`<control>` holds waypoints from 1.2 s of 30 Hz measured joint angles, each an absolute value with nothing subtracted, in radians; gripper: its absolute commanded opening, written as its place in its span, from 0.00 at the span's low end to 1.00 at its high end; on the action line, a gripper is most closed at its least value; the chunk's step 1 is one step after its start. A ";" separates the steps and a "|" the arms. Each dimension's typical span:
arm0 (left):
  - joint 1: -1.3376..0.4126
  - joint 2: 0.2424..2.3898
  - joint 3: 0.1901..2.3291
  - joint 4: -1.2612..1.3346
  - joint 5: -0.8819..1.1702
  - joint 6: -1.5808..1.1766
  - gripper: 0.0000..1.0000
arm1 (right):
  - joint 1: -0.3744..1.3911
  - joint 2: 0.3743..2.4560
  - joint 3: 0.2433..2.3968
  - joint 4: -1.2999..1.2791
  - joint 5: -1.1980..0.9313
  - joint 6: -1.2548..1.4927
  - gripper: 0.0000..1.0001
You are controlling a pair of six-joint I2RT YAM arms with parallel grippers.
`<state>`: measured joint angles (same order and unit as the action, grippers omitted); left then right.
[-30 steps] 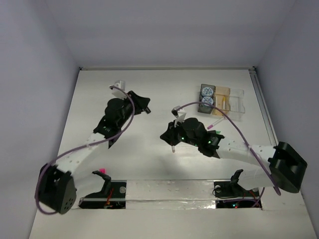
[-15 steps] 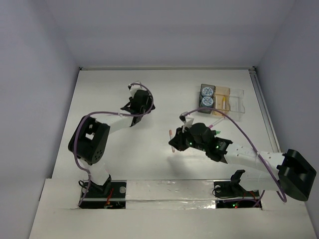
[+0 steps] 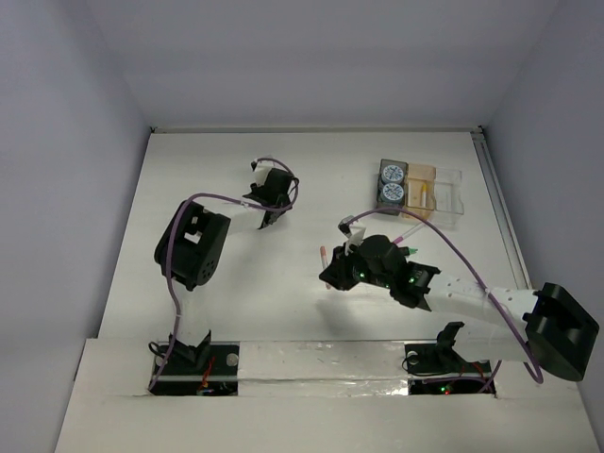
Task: Sort the stationery into containers
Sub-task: Pick up the pen from the center of the board.
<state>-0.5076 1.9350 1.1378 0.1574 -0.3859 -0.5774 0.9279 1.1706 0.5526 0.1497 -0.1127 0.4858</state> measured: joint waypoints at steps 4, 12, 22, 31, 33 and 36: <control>-0.503 1.949 1.140 0.160 -0.399 -0.572 0.24 | 0.928 1.158 0.553 0.148 -0.112 0.485 0.27; -0.484 1.946 1.111 0.226 -0.369 -0.567 0.00 | 0.918 1.089 0.553 0.137 -0.091 0.491 0.45; -0.477 1.642 0.796 0.395 -0.138 -0.546 0.00 | 0.862 1.023 0.556 0.122 -0.008 0.533 0.57; -0.560 1.317 0.548 0.641 0.055 -0.523 0.00 | 0.722 1.235 0.742 0.228 -0.097 0.598 0.78; -0.593 1.295 0.515 0.654 0.075 -0.514 0.00 | 0.720 1.305 0.794 0.257 -0.126 0.605 0.79; -0.625 1.269 0.494 0.656 0.088 -0.502 0.00 | 0.720 1.362 0.839 0.282 -0.157 0.615 0.79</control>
<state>-0.6254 1.2686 0.4938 0.6563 0.0879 -0.5022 0.7204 1.3617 0.8394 0.2817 -0.1566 0.6147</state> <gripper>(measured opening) 0.268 0.786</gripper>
